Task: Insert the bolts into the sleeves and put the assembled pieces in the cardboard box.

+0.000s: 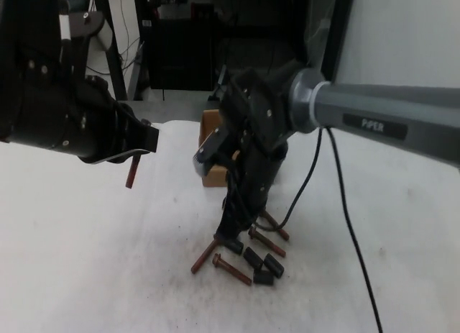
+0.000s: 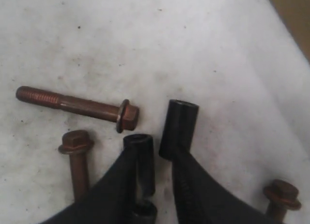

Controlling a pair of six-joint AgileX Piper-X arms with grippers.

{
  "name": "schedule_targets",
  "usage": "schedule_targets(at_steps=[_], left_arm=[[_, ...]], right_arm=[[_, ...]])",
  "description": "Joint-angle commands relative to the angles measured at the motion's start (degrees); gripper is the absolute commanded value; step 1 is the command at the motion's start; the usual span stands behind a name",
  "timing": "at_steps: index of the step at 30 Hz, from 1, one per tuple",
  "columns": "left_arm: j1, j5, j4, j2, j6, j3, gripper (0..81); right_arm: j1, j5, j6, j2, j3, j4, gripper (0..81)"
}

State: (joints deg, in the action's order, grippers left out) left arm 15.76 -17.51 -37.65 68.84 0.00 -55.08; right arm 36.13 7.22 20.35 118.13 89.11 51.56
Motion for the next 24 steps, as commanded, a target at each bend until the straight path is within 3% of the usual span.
schedule_targets(at_steps=[1, 24], left_arm=[[-0.16, -0.14, 0.54, -0.62, 0.0, -0.15, 0.0], [-0.16, -0.14, 0.54, -0.62, 0.0, -0.15, 0.0]], right_arm=[[0.71, 0.0, 1.08, 0.51, 0.68, -1.15, 24.6], [0.49, -4.04, 2.91, 1.44, 0.82, -2.84, 24.9]])
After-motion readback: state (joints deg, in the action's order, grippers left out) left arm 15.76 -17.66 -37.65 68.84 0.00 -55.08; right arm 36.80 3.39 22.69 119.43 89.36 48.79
